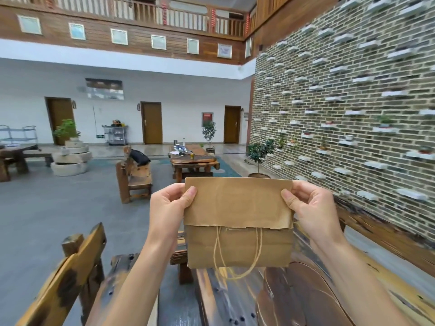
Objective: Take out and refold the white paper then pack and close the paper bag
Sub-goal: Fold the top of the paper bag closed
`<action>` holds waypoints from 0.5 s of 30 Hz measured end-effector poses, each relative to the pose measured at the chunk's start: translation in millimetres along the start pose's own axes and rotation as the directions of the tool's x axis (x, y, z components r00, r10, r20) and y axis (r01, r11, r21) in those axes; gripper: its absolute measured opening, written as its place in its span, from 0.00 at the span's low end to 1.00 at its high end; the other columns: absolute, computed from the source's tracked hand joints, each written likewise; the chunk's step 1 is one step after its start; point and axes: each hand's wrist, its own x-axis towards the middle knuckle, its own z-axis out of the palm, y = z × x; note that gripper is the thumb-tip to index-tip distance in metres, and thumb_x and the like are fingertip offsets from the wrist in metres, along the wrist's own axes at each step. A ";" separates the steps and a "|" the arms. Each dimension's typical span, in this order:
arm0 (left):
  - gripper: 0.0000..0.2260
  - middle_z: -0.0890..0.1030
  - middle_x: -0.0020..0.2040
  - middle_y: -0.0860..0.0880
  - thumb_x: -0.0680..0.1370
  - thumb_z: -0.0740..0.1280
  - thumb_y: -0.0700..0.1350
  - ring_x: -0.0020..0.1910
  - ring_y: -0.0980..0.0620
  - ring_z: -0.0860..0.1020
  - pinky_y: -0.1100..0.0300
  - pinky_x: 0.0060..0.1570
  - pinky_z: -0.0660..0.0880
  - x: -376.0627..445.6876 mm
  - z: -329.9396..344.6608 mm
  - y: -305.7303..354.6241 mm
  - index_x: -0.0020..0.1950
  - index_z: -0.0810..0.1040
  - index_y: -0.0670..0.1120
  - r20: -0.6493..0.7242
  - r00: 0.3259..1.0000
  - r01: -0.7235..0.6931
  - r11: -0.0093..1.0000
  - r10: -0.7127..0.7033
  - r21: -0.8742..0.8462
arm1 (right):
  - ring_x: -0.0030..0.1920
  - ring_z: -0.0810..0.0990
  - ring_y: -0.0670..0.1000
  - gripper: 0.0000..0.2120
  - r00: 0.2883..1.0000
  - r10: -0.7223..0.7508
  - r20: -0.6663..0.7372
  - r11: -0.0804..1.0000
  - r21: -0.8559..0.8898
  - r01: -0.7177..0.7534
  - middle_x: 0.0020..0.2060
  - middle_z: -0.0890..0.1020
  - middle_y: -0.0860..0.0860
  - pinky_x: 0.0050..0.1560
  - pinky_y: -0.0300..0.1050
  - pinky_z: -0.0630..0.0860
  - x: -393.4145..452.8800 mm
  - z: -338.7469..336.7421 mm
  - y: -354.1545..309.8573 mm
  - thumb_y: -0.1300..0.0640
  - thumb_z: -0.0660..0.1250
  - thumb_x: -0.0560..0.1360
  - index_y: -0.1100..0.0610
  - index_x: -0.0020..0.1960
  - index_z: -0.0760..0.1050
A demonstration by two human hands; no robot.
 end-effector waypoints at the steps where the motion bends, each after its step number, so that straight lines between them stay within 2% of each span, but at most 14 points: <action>1: 0.06 0.86 0.39 0.50 0.76 0.70 0.39 0.40 0.54 0.82 0.59 0.43 0.78 9.4 -4.5 -5.0 0.43 0.85 0.45 -0.002 1.000 0.004 1.000 -0.004 0.005 | 0.41 0.85 0.49 0.10 1.000 0.001 0.004 1.000 -0.003 -0.001 0.40 0.87 0.52 0.44 0.43 0.84 5.7 8.1 5.2 0.68 0.67 0.77 0.56 0.45 0.83; 5: 0.05 0.86 0.39 0.50 0.77 0.70 0.39 0.40 0.55 0.82 0.61 0.42 0.78 42.2 -17.0 -26.5 0.44 0.85 0.45 0.017 1.000 0.017 1.000 -0.018 0.023 | 0.42 0.85 0.48 0.12 1.000 0.018 0.005 1.000 -0.024 -0.018 0.39 0.87 0.49 0.47 0.47 0.83 24.6 32.8 28.6 0.69 0.67 0.76 0.53 0.45 0.83; 9: 0.05 0.86 0.41 0.48 0.77 0.69 0.39 0.40 0.56 0.82 0.63 0.40 0.79 80.6 -25.1 -54.9 0.47 0.85 0.43 0.036 0.999 0.024 0.999 -0.026 0.048 | 0.42 0.86 0.46 0.14 0.999 0.031 0.008 0.999 -0.035 -0.031 0.38 0.88 0.45 0.45 0.42 0.84 50.4 55.5 57.5 0.68 0.67 0.76 0.51 0.45 0.83; 12: 0.05 0.86 0.41 0.47 0.77 0.69 0.39 0.39 0.55 0.82 0.63 0.40 0.80 114.4 -28.0 -79.8 0.46 0.85 0.43 0.038 0.998 0.050 0.998 -0.051 0.047 | 0.43 0.87 0.47 0.13 0.999 0.045 0.003 0.998 -0.036 -0.045 0.40 0.89 0.47 0.46 0.44 0.84 74.2 72.2 81.9 0.68 0.68 0.76 0.51 0.46 0.83; 15: 0.05 0.86 0.42 0.45 0.77 0.69 0.39 0.39 0.55 0.82 0.63 0.40 0.80 151.8 -27.8 -106.1 0.46 0.85 0.42 0.049 0.997 0.065 0.997 -0.068 0.043 | 0.43 0.87 0.47 0.13 0.999 0.044 -0.002 0.998 -0.035 -0.044 0.40 0.89 0.46 0.45 0.43 0.84 104.8 89.6 108.6 0.69 0.68 0.76 0.51 0.46 0.83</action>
